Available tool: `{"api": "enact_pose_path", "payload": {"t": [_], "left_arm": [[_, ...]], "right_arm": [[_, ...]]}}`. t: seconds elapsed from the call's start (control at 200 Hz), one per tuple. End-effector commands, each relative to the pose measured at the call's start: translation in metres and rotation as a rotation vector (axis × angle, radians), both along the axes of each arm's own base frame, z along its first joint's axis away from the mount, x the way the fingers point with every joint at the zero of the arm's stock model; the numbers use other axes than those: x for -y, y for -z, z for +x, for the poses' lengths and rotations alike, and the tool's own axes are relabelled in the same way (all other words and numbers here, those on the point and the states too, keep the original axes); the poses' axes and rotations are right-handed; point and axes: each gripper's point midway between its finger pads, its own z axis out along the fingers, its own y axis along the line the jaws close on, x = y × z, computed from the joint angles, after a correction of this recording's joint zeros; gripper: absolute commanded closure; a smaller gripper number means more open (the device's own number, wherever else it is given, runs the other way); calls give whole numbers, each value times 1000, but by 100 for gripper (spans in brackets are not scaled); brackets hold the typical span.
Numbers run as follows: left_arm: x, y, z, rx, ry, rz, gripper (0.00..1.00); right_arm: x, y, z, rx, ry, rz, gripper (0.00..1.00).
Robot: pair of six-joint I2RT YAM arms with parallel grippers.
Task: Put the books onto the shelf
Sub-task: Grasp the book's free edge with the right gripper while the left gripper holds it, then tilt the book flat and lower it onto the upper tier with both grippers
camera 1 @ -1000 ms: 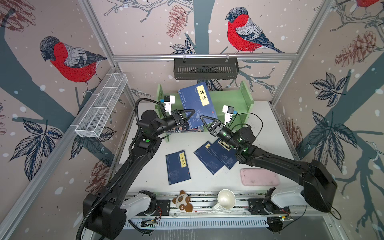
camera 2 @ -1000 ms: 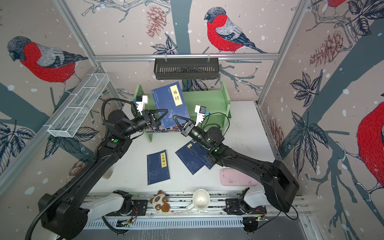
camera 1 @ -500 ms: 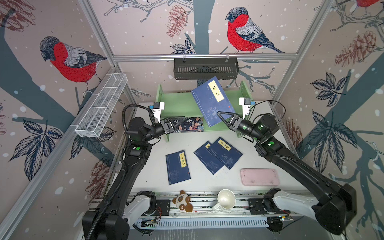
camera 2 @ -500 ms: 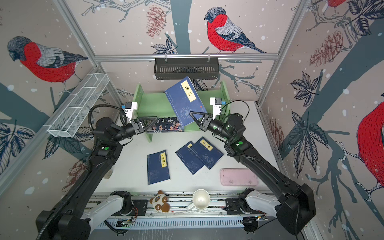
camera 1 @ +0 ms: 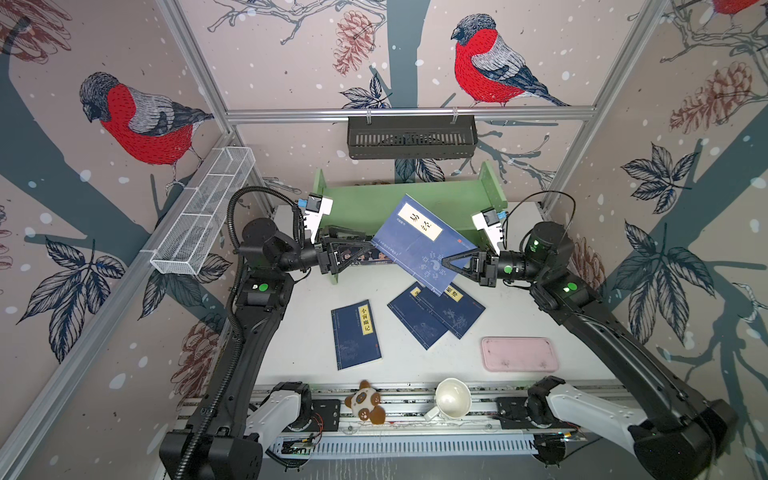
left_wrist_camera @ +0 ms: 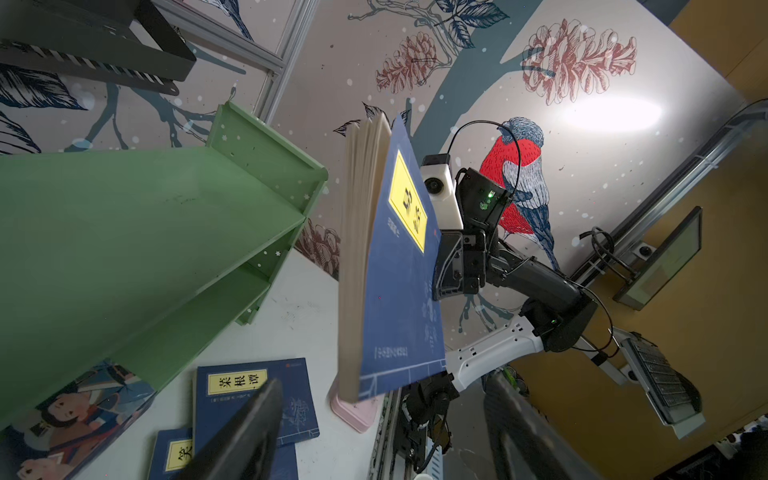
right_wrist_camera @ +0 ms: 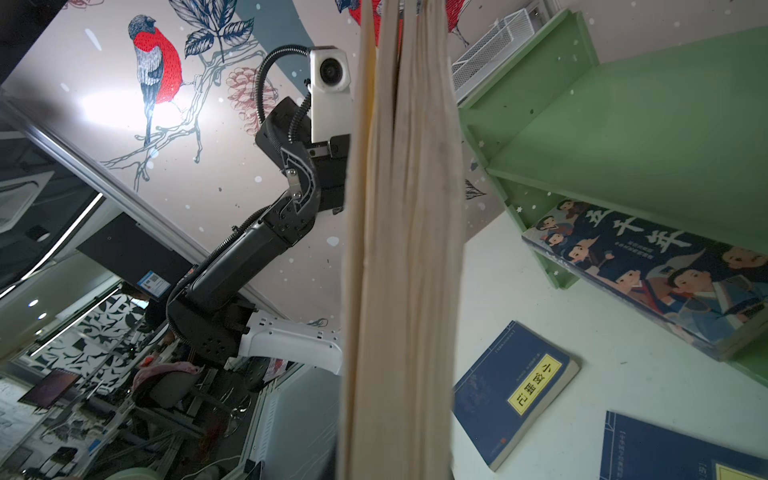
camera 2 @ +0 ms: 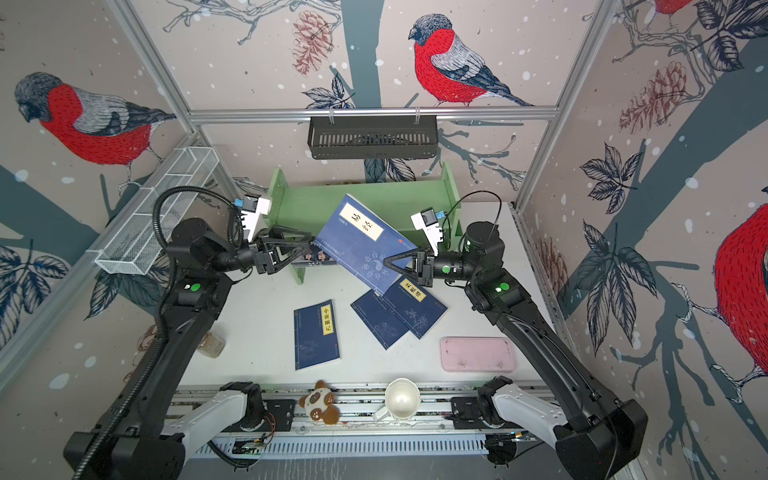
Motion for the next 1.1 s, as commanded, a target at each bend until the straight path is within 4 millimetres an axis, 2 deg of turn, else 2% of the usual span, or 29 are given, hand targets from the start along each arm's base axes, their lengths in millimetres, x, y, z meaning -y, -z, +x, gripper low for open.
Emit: {"api": "enact_pose_path", "payload": {"t": [0.0, 0.105, 0.13, 0.24, 0.425, 0.485, 0.63, 0.725, 0.77, 0.89, 0.92, 0.945, 0.97, 1.095], "left_arm": [[2, 7, -6, -17, 48, 5, 23], [2, 3, -9, -33, 77, -29, 22], [4, 10, -10, -63, 96, -31, 21], [7, 3, -18, -66, 153, -48, 23], [13, 9, -16, -116, 200, -41, 30], [15, 10, -19, -120, 224, -35, 38], [17, 11, -22, -110, 233, -33, 67], [17, 10, -22, -110, 226, -37, 91], [17, 10, -21, -111, 218, -40, 100], [16, 9, -17, -108, 175, -60, 100], [16, 9, -16, -106, 161, -67, 100], [15, 7, -15, -97, 148, -73, 100], [14, 5, -13, -89, 132, -80, 100], [11, -4, -7, -66, 57, -111, 100]], "right_arm": [[0, -3, -14, 43, -76, -5, 98], [-1, -4, -18, 41, -100, -5, 98], [-2, -4, -19, 40, -103, -5, 98], [-10, 0, -18, 32, -127, -21, 98], [-29, 3, -18, 39, -158, -65, 97], [-35, 7, -17, 37, -169, -89, 97], [-42, 10, -11, 27, -169, -109, 96], [-43, 8, -7, 31, -159, -110, 95], [-44, 8, -5, 35, -148, -111, 91], [-45, 6, -1, 35, -132, -100, 85], [-45, 6, 1, 34, -124, -97, 78], [-44, 5, 3, 34, -112, -91, 62], [-43, 4, 4, 33, -103, -87, 55], [-31, -2, 12, 27, -38, -20, 41]]}}
